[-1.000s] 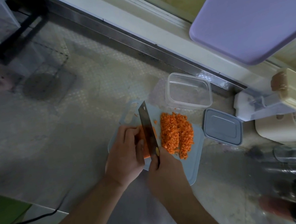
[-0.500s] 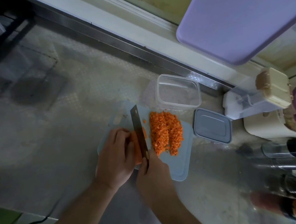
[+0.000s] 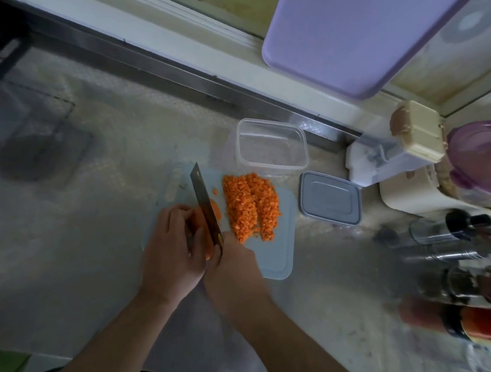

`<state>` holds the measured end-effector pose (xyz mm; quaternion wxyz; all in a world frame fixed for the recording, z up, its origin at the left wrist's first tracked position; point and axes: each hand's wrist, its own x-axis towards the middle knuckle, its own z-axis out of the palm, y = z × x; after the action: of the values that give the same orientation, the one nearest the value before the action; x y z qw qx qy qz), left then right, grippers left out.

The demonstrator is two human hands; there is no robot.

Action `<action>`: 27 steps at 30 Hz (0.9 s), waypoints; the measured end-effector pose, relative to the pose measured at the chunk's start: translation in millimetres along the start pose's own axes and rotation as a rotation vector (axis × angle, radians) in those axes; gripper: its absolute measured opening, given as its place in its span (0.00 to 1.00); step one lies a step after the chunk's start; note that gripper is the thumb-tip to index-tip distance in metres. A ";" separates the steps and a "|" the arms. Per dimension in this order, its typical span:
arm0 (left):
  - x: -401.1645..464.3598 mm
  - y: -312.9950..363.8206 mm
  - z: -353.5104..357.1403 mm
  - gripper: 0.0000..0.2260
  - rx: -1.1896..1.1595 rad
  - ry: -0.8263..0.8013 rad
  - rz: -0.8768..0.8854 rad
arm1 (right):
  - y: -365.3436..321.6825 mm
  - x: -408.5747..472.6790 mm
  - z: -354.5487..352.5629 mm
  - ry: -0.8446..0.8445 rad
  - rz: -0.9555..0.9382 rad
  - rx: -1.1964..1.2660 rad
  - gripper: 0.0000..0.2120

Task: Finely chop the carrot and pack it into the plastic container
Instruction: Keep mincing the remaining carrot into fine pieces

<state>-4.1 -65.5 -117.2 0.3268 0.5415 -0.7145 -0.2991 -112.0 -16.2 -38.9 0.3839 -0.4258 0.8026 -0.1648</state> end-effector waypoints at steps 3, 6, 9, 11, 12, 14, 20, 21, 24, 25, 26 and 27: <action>-0.2 0.4 -0.2 0.12 -0.002 0.001 -0.023 | 1.1 0.9 1.1 0.000 -0.010 -0.007 0.14; -7.3 -0.8 -2.3 0.12 -0.005 -0.001 -0.043 | 7.3 -7.4 6.1 -0.012 -0.007 -0.023 0.12; -13.4 1.1 -4.6 0.12 0.000 0.000 -0.028 | 2.8 -11.9 2.9 -0.023 -0.004 -0.013 0.13; -14.6 0.8 -5.1 0.13 0.006 -0.015 -0.029 | -5.0 0.3 2.0 -0.015 -0.003 -0.025 0.14; -15.3 -0.4 -4.4 0.13 0.006 -0.025 -0.015 | -9.2 8.8 2.7 -0.011 -0.023 -0.064 0.14; -16.1 -4.8 -4.0 0.14 0.000 -0.033 0.007 | -16.7 16.2 7.0 -0.003 -0.086 -0.144 0.18; -19.1 -1.0 -1.4 0.12 -0.017 0.011 -0.088 | 2.5 7.5 7.5 0.084 -0.147 0.031 0.14; -19.0 -1.9 -1.2 0.12 -0.026 0.022 -0.096 | 3.3 10.2 5.4 0.079 -0.136 0.047 0.10; -18.5 -2.7 -0.4 0.11 -0.029 0.044 -0.083 | 5.3 7.0 -8.3 0.123 -0.125 0.044 0.07; -18.1 -2.8 -0.3 0.11 -0.020 0.046 -0.082 | 7.9 3.6 -13.3 0.122 -0.121 0.016 0.08; -17.9 -2.9 -0.4 0.11 -0.013 0.042 -0.088 | 11.0 -1.3 -17.0 0.112 -0.106 -0.013 0.09; -17.4 -2.6 -0.7 0.11 -0.008 0.037 -0.091 | 13.8 -5.4 -19.8 0.100 -0.089 -0.034 0.10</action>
<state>1.4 -49.2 -121.3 0.3282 0.5775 -0.6819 -0.3062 -132.9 -5.0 -31.6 0.3283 -0.4589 0.8036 -0.1893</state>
